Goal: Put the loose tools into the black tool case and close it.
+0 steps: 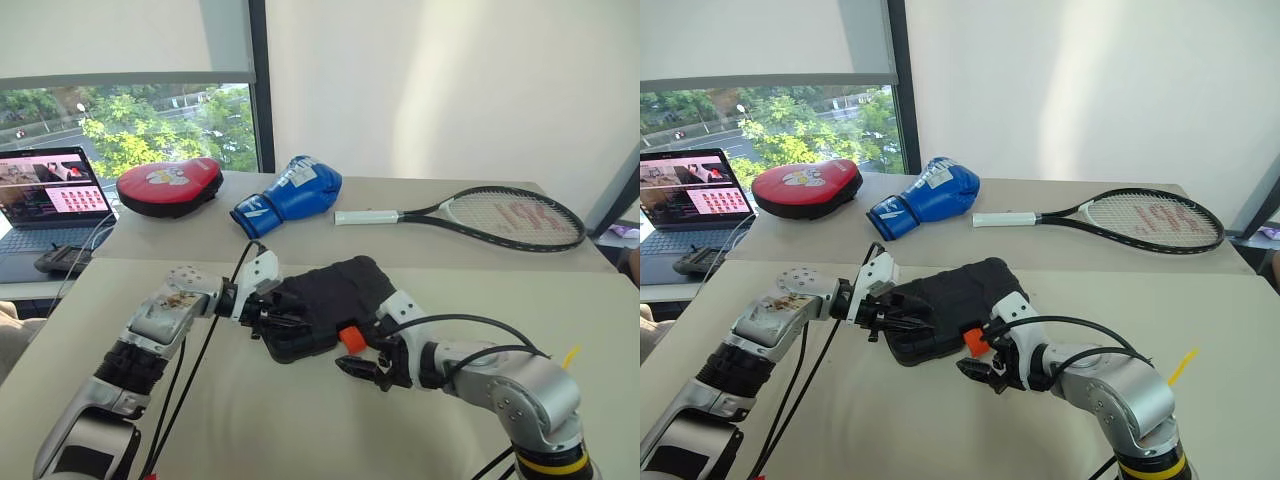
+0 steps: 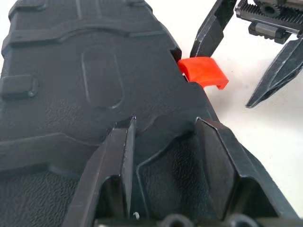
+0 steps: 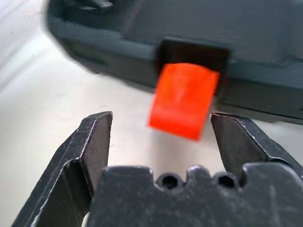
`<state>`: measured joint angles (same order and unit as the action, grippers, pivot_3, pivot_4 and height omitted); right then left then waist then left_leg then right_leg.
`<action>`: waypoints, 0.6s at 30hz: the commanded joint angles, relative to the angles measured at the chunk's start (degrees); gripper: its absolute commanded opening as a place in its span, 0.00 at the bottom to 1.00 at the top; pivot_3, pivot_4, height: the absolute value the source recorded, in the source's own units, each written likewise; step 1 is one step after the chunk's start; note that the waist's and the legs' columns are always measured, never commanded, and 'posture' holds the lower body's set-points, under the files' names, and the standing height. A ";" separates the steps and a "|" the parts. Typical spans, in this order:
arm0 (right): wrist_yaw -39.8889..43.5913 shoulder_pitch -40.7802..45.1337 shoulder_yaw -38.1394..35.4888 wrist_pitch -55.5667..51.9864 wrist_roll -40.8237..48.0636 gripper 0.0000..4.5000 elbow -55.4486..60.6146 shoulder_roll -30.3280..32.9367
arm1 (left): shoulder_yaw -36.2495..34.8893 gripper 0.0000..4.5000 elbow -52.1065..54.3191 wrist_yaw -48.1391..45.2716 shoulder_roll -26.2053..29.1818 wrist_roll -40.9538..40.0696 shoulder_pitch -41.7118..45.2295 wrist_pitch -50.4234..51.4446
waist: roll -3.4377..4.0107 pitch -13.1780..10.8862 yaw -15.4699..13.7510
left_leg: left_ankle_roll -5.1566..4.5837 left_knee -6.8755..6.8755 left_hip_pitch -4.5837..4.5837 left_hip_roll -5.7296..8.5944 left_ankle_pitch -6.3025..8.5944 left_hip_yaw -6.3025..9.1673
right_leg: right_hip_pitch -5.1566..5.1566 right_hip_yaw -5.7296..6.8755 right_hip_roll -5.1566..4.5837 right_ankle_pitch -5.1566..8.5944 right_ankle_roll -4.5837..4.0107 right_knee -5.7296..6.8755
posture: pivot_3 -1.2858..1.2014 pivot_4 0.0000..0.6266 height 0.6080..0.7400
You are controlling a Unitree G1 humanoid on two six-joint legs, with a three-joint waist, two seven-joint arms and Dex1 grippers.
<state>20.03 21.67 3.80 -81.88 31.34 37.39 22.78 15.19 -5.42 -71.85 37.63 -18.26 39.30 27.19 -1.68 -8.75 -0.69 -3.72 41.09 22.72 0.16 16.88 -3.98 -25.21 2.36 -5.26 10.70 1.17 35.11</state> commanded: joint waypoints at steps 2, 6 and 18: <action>-2.64 0.40 -0.60 -0.20 -1.21 0.86 0.34 -1.53 | 0.08 0.48 0.85 -0.47 -0.24 1.03 -0.68 -0.90 | 0.00 0.00 0.05 | 0.01 0.00 -0.01 0.00 0.00 0.00 | -0.01 0.00 0.01 0.00 0.00 0.01 | 0.52 0.24 1.00; -2.14 -0.03 -2.70 -1.53 0.49 0.86 2.34 -1.58 | -0.26 0.48 0.96 -0.42 -0.11 1.17 -1.18 -1.14 | 0.00 0.00 0.09 | 0.01 -0.02 -0.02 -0.01 -0.01 0.00 | -0.02 0.00 0.02 0.00 0.00 0.04 | 0.52 0.24 1.00; -2.11 2.61 -4.45 -8.18 3.15 0.86 6.11 -2.76 | 0.10 0.48 1.75 0.17 -0.04 1.92 -2.26 -0.33 | 0.01 0.00 0.12 | -0.26 -0.02 -0.13 -0.02 0.15 0.01 | 0.03 -0.02 0.02 0.00 0.00 0.06 | 0.52 0.24 1.00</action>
<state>18.14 23.39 -0.09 -89.35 34.02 41.66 20.27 14.73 -4.47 -71.55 37.40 -17.33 37.93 26.37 -1.68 -8.75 -0.57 -3.97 41.08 22.58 0.15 17.03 -3.97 -25.17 2.35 -5.24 10.70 1.17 35.17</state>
